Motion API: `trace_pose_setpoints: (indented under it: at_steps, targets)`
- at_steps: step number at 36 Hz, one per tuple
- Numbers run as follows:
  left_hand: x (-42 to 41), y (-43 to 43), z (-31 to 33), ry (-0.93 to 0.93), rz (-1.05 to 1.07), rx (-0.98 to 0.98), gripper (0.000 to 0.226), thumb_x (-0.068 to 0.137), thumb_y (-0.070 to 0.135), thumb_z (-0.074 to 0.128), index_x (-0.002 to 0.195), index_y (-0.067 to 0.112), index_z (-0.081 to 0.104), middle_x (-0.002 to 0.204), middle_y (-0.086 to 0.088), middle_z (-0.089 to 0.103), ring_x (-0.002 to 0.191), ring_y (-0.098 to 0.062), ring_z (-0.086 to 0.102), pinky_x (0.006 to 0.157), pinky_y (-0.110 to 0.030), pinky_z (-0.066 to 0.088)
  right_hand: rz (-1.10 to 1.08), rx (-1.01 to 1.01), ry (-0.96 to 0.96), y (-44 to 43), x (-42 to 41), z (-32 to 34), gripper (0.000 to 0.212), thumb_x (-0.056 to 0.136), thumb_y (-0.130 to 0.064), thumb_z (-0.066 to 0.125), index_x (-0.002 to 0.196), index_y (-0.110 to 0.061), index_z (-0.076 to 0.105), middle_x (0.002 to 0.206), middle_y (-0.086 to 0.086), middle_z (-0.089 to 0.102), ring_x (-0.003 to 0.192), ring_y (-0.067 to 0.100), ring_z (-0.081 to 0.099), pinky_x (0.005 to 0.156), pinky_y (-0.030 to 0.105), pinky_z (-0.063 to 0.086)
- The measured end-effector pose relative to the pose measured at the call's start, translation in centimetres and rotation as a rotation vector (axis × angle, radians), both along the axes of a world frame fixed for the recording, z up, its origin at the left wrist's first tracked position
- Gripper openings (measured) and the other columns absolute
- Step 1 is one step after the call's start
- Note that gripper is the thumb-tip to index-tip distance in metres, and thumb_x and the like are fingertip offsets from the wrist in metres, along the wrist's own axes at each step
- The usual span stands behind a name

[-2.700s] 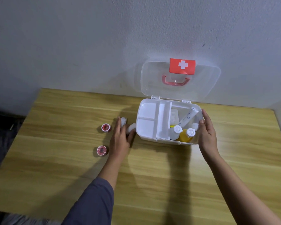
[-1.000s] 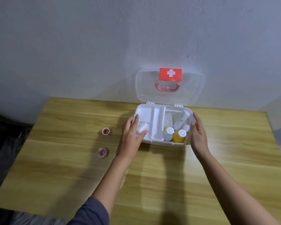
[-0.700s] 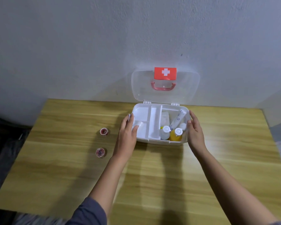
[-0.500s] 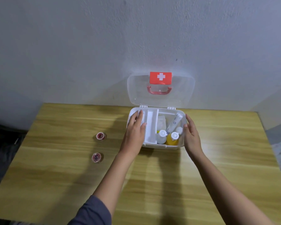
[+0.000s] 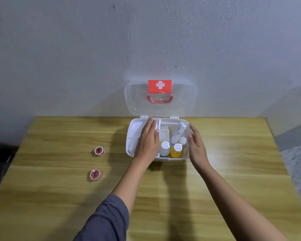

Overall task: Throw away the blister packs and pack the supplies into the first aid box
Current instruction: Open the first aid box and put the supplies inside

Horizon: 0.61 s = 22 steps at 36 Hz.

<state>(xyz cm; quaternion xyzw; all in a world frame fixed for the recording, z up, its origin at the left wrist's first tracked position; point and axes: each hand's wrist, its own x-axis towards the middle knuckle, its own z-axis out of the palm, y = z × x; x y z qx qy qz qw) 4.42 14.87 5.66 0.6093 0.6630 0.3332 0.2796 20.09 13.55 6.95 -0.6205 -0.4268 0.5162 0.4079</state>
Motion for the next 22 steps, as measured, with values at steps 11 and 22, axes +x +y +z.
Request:
trace_pose_setpoints:
  at_steps: [11,22]
  targets:
    - [-6.6,-5.2,0.9,-0.019,0.345,0.318,0.044,0.096,0.026,0.036,0.133,0.004,0.045,0.141,-0.002,0.041,0.134,-0.011,0.035,0.11,-0.018,0.026,-0.001,0.02,-0.021,0.0,0.1,-0.4,0.041,0.1,-0.021,0.035,0.141,-0.023,0.035,0.145,-0.001,0.043,0.133,0.017,0.041,0.113,0.042,0.032]
    - [-14.1,-12.8,-8.2,0.085,0.686,-0.045,0.066,0.083,0.021,0.067,0.137,-0.002,0.037,0.144,-0.024,0.039,0.135,-0.034,0.035,0.11,-0.04,0.029,-0.067,0.055,-0.061,-0.1,-0.6,-1.2,0.04,0.1,-0.015,0.034,0.138,-0.025,0.038,0.142,0.009,0.047,0.129,0.025,0.046,0.111,0.044,0.035]
